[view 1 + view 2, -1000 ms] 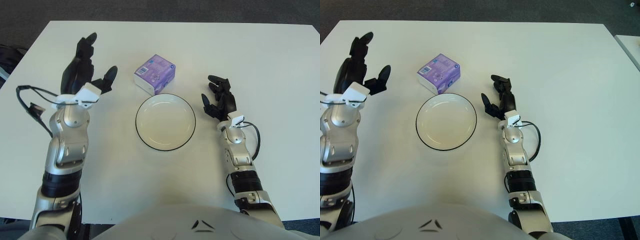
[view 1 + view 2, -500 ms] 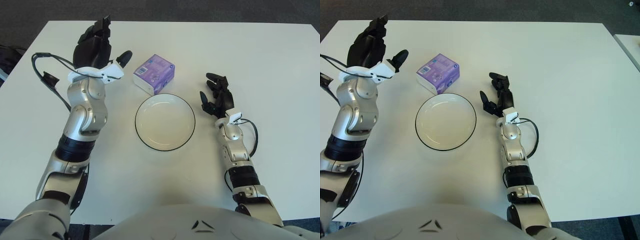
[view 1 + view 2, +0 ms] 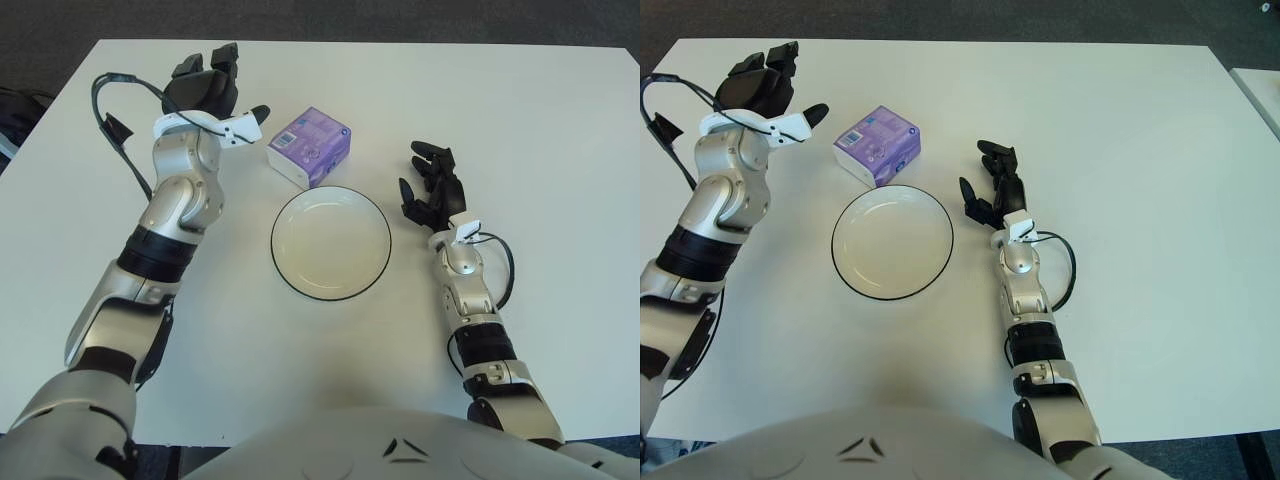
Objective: Put the tissue paper into the plate.
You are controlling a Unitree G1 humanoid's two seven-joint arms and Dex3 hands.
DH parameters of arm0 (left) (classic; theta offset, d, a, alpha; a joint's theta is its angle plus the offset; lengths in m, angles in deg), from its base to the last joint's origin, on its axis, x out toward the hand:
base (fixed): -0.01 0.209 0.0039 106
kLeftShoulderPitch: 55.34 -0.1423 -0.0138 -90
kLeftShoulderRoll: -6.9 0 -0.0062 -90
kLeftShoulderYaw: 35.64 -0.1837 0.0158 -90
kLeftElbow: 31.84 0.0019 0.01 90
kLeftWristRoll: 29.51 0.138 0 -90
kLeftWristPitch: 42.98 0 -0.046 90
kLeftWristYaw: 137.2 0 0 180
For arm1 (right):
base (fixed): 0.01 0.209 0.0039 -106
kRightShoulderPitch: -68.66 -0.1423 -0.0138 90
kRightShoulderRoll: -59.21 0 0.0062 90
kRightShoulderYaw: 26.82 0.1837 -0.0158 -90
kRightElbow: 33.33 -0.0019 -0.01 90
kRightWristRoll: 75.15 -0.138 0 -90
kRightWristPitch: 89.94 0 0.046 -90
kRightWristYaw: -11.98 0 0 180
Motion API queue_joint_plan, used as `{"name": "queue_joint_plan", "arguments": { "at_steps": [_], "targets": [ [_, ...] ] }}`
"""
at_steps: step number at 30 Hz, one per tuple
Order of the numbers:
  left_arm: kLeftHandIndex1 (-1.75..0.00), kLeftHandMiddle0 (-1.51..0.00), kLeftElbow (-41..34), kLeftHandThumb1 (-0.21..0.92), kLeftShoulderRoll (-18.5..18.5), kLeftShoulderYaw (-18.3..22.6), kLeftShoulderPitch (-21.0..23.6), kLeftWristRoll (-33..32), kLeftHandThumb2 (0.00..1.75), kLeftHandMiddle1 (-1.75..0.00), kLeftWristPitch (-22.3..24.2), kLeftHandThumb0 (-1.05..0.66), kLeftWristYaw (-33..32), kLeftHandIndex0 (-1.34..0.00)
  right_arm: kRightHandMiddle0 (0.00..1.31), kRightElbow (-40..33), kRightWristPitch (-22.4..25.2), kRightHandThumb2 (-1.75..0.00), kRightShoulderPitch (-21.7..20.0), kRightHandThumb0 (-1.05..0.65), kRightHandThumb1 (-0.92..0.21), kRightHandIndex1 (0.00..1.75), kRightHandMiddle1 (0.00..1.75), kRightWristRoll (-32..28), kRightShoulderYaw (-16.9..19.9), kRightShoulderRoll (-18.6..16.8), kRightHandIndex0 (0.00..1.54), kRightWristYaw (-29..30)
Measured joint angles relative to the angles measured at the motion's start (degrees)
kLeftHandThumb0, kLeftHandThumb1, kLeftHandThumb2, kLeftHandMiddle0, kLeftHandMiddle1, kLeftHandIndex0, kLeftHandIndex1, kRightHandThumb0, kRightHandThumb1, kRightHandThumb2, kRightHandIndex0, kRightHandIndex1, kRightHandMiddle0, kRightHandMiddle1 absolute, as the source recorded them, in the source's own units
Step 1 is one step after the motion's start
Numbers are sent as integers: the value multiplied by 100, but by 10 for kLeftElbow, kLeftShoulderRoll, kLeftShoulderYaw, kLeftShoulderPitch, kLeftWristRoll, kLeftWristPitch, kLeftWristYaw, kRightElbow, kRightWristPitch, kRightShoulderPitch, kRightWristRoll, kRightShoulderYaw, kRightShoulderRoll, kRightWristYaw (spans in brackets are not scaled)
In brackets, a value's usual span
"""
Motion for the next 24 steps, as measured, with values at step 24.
{"name": "queue_joint_plan", "arguments": {
  "at_steps": [24],
  "targets": [
    [-15, -21, 142, 92, 17, -111, 95, 40, 114, -3, -65, -104, 164, 0, 0, 81, -16, -57, -65, -58, -77, 71, 95, 7, 2, -1, 38, 38]
  ]
}}
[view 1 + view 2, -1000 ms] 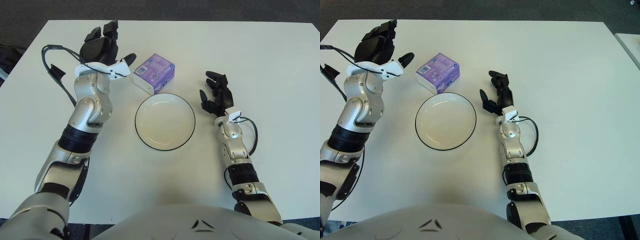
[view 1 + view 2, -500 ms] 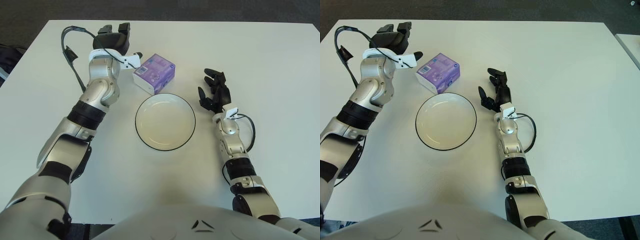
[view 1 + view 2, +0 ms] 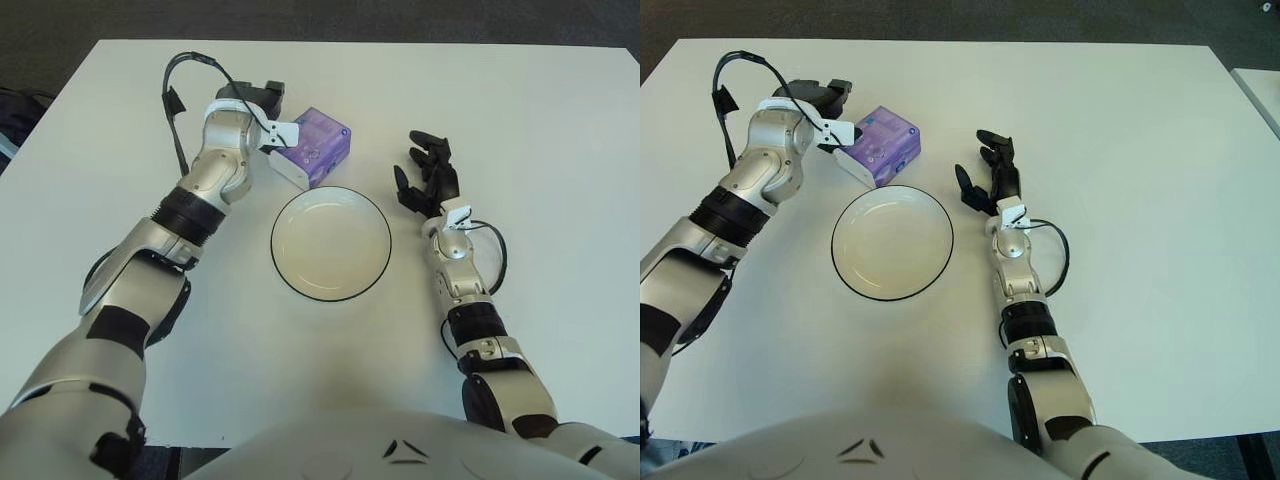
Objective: Put the tissue paper into the plate.
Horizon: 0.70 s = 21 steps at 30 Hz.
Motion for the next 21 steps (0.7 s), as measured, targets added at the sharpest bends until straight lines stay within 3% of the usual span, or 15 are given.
{"name": "queue_joint_plan", "arguments": {
  "at_steps": [11, 21],
  "targets": [
    [-13, -19, -7, 92, 5, -18, 22, 12, 122, -1, -10, -105, 50, 0, 0, 32, -12, -56, -22, -57, -77, 69, 93, 9, 2, 2, 37, 6],
    [0, -4, -55, 92, -1, -20, 34, -1, 126, 0, -43, -105, 155, 0, 0, 54, -17, -56, -37, -56, -77, 66, 92, 9, 4, 1, 37, 15]
  ]
}}
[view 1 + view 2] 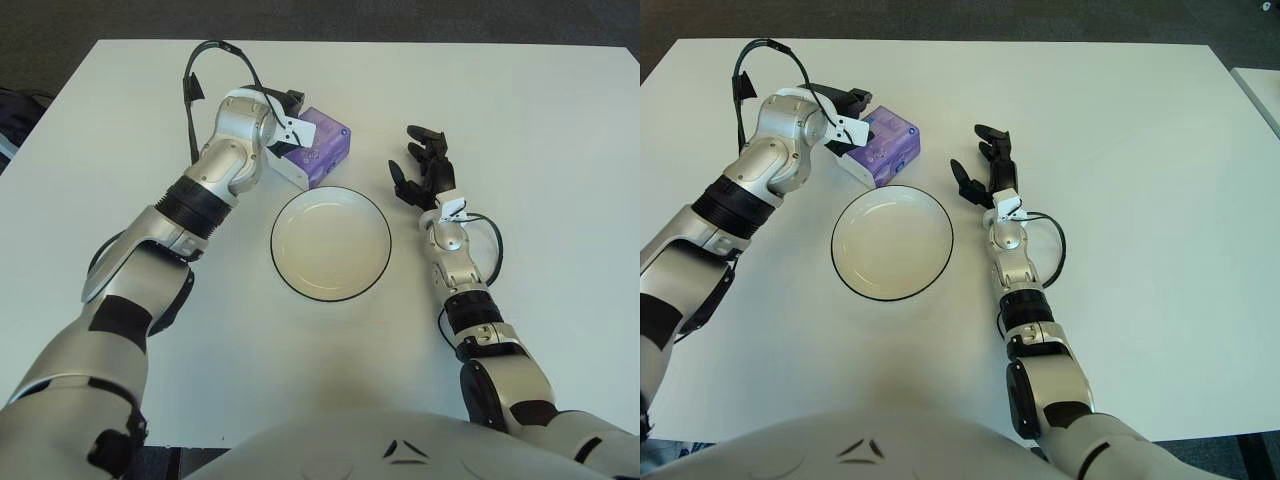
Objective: Put the tissue paper into the plate.
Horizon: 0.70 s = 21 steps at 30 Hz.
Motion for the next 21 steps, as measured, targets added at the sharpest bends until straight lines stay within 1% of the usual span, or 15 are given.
{"name": "queue_joint_plan", "arguments": {
  "at_steps": [7, 10, 16, 21],
  "targets": [
    [0, 0, -12, 92, -11, 4, 2, -13, 119, 0, -41, -105, 11, 0, 0, 12, -3, -56, -9, -54, -77, 65, 92, 0, 2, 0, 38, 3],
    [0, 0, -14, 92, -14, 11, 2, -29, 118, 0, -54, -105, 11, 0, 0, 15, -5, -57, -9, -53, -77, 65, 90, 0, 3, 0, 37, 3],
    [0, 0, -21, 92, -15, 36, 2, -80, 119, 0, -77, -105, 13, 0, 0, 21, -11, -58, -11, -50, -77, 65, 89, 0, 3, 0, 36, 3],
    [0, 0, -28, 92, -14, 48, 2, -111, 121, 0, -82, -105, 23, 0, 0, 22, -13, -61, -11, -48, -75, 66, 90, 0, 3, 0, 36, 3]
  ]
}}
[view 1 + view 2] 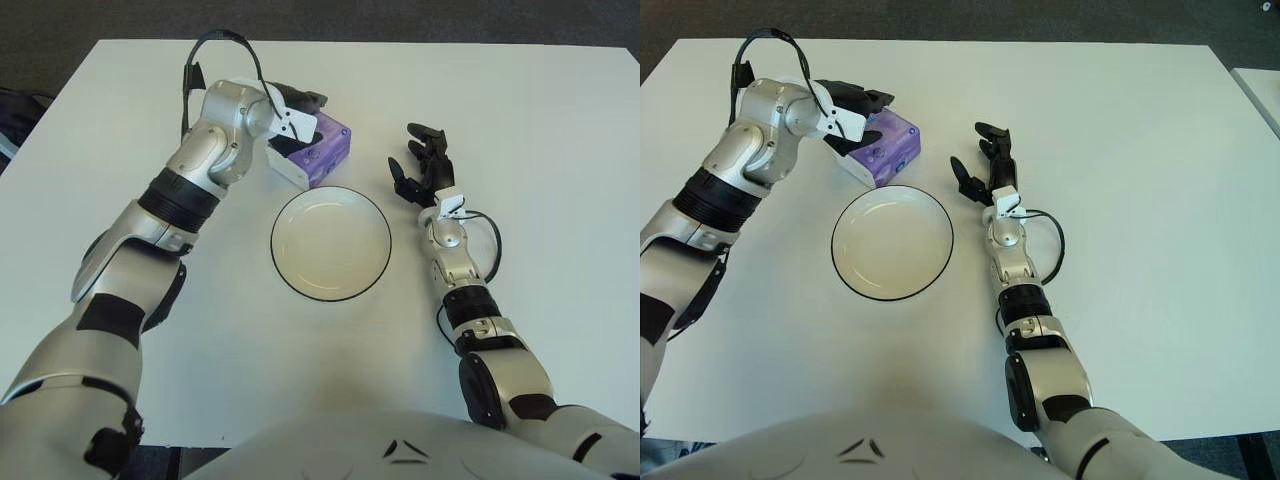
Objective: Put the tissue paper into the plate.
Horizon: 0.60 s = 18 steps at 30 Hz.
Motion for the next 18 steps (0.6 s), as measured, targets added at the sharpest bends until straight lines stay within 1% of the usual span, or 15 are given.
{"name": "queue_joint_plan", "arguments": {
  "at_steps": [12, 15, 16, 18],
  "targets": [
    [0, 0, -2, 92, 7, 3, 0, -31, 121, 0, 15, -105, 5, 0, 0, 11, -15, -63, -3, -49, -73, 68, 91, 0, 2, 0, 35, 0],
    [0, 0, 5, 92, 19, 3, 0, -31, 102, 0, 22, -105, -11, 0, 0, 15, -19, -63, -4, -48, -73, 68, 91, 0, 3, 0, 35, 0],
    [0, 0, 12, 92, 27, 3, 0, -30, 96, 0, 25, -105, -26, 0, 0, 16, -20, -64, -4, -48, -73, 68, 92, 0, 4, 0, 35, 0],
    [0, 0, 24, 92, 39, 3, -2, -28, 88, 0, 27, -105, -53, 0, 0, 17, -20, -64, -4, -48, -73, 69, 92, 0, 5, 0, 35, 0]
  ]
}}
